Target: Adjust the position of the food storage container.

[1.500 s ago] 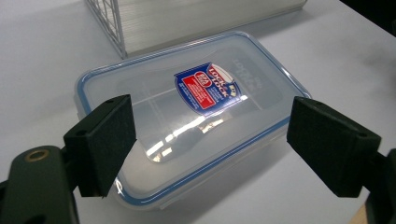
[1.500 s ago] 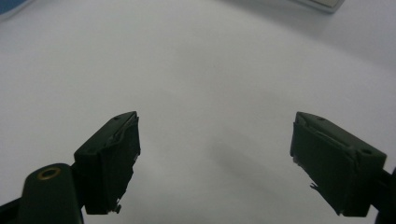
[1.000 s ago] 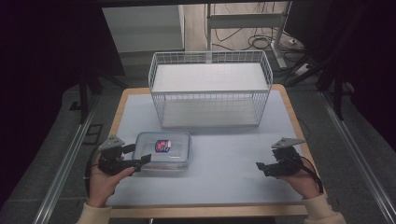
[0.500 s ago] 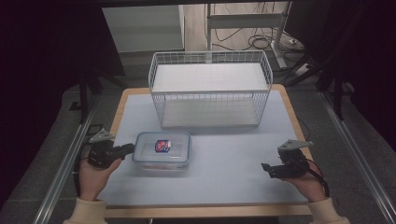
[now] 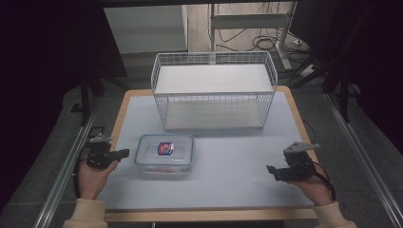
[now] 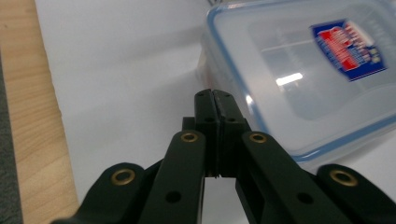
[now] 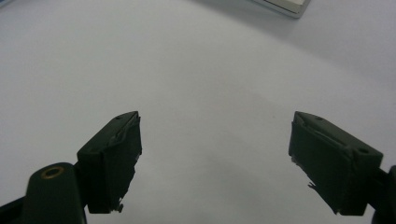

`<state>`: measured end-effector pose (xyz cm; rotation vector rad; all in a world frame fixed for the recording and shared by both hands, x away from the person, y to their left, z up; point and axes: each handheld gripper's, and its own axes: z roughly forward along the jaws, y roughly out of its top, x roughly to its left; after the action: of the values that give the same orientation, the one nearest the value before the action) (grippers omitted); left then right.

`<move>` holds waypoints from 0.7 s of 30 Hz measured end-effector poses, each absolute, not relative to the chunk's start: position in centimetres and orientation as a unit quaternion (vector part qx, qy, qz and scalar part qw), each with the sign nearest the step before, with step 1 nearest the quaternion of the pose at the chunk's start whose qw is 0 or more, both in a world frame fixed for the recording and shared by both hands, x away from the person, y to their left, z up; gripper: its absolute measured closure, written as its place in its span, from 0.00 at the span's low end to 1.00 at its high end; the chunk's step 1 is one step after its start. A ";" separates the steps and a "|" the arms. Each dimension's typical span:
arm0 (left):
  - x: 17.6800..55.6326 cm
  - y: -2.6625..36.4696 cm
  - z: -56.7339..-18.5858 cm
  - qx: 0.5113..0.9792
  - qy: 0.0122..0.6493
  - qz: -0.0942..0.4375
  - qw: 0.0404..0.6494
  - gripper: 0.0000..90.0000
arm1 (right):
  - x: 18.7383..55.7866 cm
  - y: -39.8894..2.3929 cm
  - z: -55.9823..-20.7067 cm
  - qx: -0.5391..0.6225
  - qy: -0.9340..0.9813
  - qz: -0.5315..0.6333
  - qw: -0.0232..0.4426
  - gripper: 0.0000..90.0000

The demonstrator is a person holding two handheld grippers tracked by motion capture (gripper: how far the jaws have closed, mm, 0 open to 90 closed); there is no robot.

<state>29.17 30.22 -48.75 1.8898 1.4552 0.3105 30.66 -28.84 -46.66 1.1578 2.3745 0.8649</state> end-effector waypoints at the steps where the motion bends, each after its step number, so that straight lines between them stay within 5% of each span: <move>1: 29.3 30.3 -49.0 0.734 0.566 0.117 0.358 1.00 | 30.7 -28.8 -46.7 0.410 0.840 0.305 0.181 0.19; 21: 31.7 29.4 -51.5 0.739 0.568 0.060 0.358 1.00 | 30.7 -28.8 -47.0 0.410 0.842 0.297 0.188 0.20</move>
<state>31.70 29.41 -51.55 1.9062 1.4644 0.1537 30.72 -28.79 -46.99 1.1538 2.3688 0.8346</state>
